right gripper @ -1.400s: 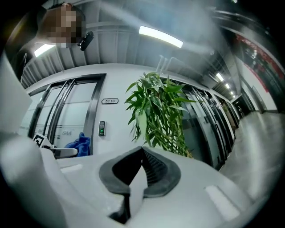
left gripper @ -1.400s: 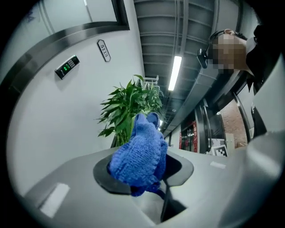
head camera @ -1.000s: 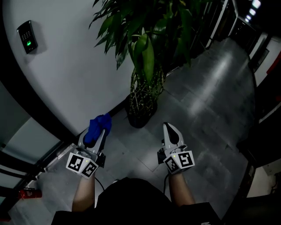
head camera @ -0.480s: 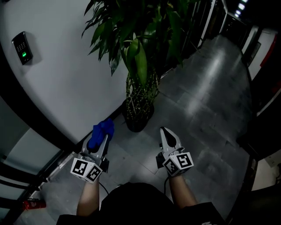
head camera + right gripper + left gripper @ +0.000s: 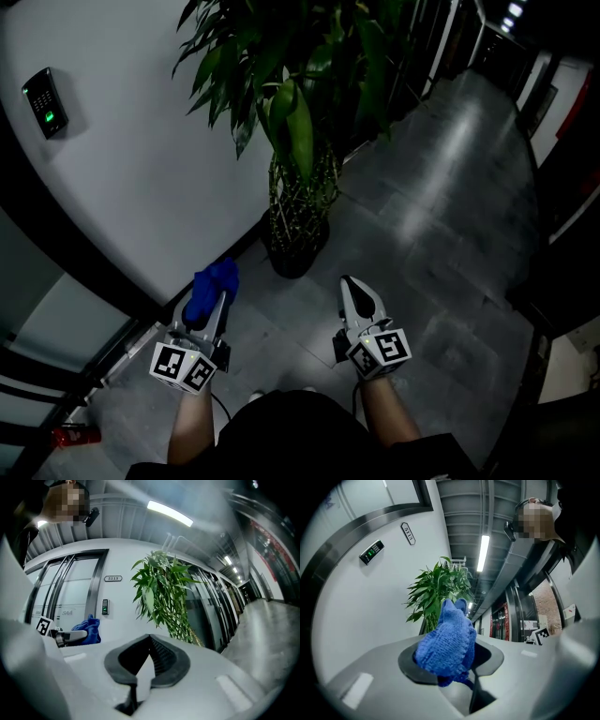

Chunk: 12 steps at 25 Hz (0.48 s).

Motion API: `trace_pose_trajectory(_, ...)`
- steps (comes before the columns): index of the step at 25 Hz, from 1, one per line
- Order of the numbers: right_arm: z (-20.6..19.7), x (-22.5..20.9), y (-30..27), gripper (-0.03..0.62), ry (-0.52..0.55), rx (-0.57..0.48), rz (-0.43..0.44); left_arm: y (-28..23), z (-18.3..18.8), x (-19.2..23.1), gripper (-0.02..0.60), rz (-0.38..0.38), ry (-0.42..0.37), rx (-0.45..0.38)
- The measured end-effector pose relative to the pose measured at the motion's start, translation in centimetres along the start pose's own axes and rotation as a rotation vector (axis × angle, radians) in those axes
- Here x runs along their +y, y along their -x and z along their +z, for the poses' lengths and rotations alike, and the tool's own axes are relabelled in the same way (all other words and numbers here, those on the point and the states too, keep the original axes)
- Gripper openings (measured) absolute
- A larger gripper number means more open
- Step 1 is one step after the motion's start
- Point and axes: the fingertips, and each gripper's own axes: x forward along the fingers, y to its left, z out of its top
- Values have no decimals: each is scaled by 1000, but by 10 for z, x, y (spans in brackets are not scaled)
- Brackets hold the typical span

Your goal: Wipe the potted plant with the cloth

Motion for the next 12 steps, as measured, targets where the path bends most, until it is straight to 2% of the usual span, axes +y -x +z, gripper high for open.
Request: trace_pose_trajectory(12,8,9,-4,3,-31,-22,23,4,1,5,155,-5,16,-3)
